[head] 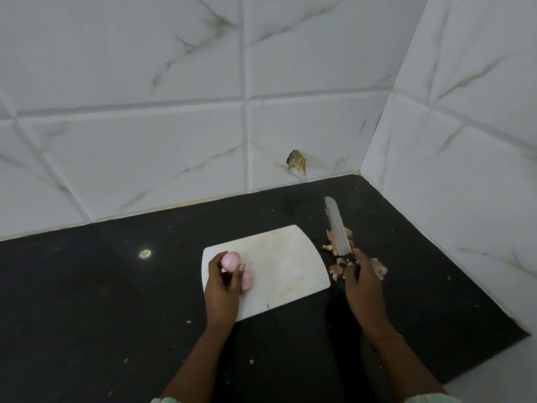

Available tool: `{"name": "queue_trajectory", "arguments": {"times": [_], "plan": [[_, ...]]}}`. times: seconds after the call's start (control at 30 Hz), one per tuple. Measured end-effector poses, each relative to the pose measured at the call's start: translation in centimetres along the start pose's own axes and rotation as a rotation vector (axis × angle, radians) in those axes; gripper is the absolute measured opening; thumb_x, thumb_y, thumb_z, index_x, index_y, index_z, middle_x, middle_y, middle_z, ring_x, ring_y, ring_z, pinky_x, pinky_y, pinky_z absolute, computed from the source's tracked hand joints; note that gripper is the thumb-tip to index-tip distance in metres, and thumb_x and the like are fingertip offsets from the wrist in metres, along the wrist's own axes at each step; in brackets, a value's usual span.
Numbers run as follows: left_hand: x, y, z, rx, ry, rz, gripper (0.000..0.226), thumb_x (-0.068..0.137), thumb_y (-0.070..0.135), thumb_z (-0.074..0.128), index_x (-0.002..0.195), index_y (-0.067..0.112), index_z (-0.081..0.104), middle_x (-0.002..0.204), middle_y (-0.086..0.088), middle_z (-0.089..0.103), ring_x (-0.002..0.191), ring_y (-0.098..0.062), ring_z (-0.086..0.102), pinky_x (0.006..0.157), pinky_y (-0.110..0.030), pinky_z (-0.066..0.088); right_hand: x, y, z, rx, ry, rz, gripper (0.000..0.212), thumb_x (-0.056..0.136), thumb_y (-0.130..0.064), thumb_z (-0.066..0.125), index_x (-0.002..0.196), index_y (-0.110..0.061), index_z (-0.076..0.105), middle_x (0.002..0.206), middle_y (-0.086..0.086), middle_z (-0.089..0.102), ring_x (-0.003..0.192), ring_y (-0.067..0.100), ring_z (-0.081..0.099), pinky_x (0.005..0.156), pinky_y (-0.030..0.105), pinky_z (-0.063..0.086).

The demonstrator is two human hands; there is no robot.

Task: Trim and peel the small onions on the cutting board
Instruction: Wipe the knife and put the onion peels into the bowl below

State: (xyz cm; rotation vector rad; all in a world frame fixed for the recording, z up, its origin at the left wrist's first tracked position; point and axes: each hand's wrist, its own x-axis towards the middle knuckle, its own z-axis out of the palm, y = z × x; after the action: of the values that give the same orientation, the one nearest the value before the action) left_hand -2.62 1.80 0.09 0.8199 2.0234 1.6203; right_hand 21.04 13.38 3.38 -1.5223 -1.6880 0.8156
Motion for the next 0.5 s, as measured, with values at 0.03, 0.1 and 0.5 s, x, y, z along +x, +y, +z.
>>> {"name": "queue_trajectory", "arguments": {"times": [0.03, 0.1, 0.5], "plan": [[0.0, 0.0, 0.0, 0.002, 0.005, -0.005, 0.029, 0.094, 0.027, 0.064, 0.120, 0.032, 0.052, 0.102, 0.019, 0.065, 0.090, 0.014, 0.061, 0.074, -0.015, 0.044, 0.1, -0.4, -0.1, 0.023, -0.001, 0.017, 0.034, 0.100, -0.020, 0.046, 0.134, -0.021, 0.049, 0.105, 0.001, 0.063, 0.088, 0.018, 0.063, 0.077, 0.038, 0.052], [0.2, -0.1, -0.1, 0.002, 0.013, -0.015, 0.027, 0.093, 0.028, 0.065, 0.118, 0.032, 0.054, 0.102, 0.019, 0.066, 0.090, 0.014, 0.061, 0.073, -0.014, 0.044, 0.2, -0.8, -0.1, 0.050, 0.043, -0.024, 0.028, 0.099, -0.021, 0.048, 0.126, -0.020, 0.053, 0.096, -0.004, 0.061, 0.086, 0.015, 0.062, 0.074, 0.034, 0.050], [2.3, 0.2, -1.2, -0.250, -0.028, -0.276, 0.035, 0.084, 0.010, 0.070, 0.113, 0.025, 0.058, 0.111, -0.001, 0.063, 0.095, -0.019, 0.061, 0.063, -0.030, 0.047, -3.0, -0.3, 3.4, -0.263, -0.173, -0.180, 0.045, 0.089, -0.015, 0.060, 0.131, -0.029, 0.050, 0.122, -0.005, 0.054, 0.109, 0.015, 0.056, 0.087, 0.034, 0.051]]}}
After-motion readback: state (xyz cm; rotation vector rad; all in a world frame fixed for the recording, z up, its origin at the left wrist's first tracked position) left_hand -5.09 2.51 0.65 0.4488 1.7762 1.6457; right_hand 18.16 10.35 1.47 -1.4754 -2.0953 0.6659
